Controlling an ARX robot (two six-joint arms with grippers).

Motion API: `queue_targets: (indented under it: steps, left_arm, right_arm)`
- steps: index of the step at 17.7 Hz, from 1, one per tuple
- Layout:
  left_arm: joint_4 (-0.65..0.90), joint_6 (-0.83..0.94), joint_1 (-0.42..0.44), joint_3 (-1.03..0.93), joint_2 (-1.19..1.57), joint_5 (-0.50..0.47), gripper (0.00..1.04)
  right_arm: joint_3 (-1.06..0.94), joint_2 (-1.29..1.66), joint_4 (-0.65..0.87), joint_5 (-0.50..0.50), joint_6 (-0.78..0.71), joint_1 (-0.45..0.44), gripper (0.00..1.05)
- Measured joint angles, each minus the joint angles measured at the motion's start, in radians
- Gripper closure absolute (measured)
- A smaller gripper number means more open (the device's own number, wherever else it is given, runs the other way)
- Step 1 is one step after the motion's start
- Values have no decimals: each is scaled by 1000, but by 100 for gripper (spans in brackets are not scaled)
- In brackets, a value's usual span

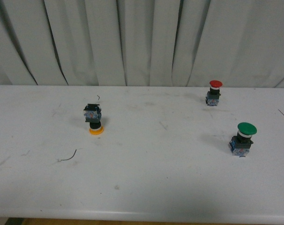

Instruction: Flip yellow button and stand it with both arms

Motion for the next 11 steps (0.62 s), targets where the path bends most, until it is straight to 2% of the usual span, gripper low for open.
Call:
queue_targets:
  steps: [1,2,3,5,8,10,11]
  left_arm:
    - [-124,-53,-60,68,110,-109,7]
    - [-159,-74,-84,101,158,-155,7]
    - [-158,-92,-107,119,161,-195,7]
    - [-114,-105,-135,158,168,-209,7]
    - [120,-103,-94,164,393,-151,7]
    - [393,-104,-77,235,712,-99,7]
    - [469,-104,-78,281,821,-84,7]
  right_arm:
    - [0,0,-1,2,0,0,6]
    - [0,0,0,-2,0,0,6]
    - [0,0,-1,0,0,0,6]
    - [0,0,0,-1,0,0,6]
    - [0,0,0,-1,0,0,6]
    - [0,0,0,-1,0,0,6]
    - [0,0,-1,-1,0,0,6]
